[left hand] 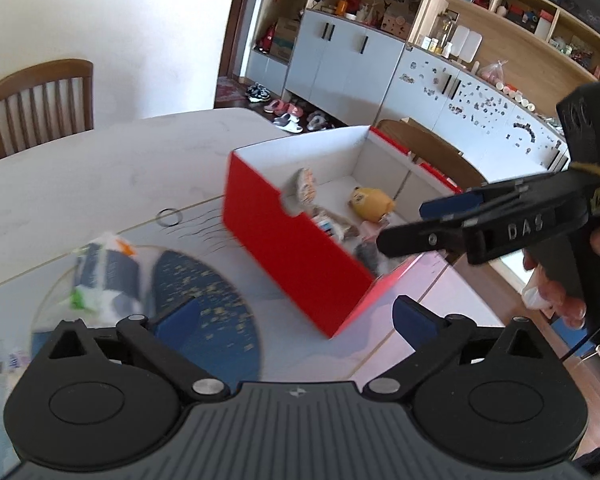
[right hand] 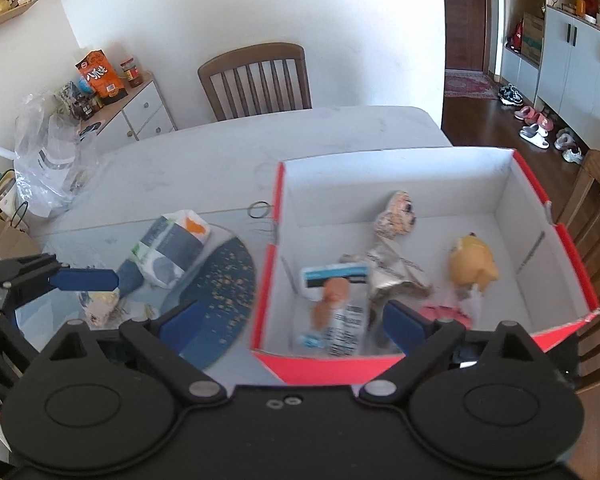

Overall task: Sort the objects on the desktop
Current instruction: 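Withdraw both tools from the box back over the table items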

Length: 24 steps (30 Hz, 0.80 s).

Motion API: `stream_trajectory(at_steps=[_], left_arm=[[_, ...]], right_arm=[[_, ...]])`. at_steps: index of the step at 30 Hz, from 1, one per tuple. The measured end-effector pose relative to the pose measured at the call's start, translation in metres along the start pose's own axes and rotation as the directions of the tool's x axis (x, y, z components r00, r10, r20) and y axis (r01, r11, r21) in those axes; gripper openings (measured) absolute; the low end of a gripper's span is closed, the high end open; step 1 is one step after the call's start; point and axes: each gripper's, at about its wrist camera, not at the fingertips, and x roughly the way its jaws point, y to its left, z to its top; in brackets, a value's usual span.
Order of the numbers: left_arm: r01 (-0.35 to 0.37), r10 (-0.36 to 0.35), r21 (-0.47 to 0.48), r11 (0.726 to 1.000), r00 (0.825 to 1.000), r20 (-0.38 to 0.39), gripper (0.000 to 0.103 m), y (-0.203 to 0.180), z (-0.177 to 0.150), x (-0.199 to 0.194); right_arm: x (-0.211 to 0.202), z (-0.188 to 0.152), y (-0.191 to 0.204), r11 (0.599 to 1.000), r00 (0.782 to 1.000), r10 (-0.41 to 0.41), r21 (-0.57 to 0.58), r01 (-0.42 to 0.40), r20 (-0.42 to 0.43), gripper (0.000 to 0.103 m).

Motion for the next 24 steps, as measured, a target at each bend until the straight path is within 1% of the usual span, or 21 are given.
stream_trajectory(at_steps=[4,8,15,24], left_arm=[[-0.012,0.012,-0.008,1.000,1.000,-0.006,0.103,0.021,-0.012,-0.011],[-0.040,0.040,-0.015,0.999,0.999,-0.011,0.103,0.042,-0.024,-0.021],[-0.097,0.097,0.010,0.995,0.995,-0.003,0.103,0.079,-0.038,-0.039],[-0.164,0.165,0.037,0.986,0.986,-0.024,0.103,0.125,-0.052,-0.041]], right_arm=[[0.010,0.005,0.026,1.000,1.000,0.005,-0.013,-0.005,-0.002,0.098],[0.023,0.012,0.053,0.999,1.000,0.008,-0.035,-0.008,-0.010,0.098],[0.050,0.024,0.089,0.999,0.999,0.003,-0.045,-0.004,-0.032,0.098],[0.096,0.040,0.126,0.999,0.998,-0.014,-0.033,0.012,-0.066,0.099]])
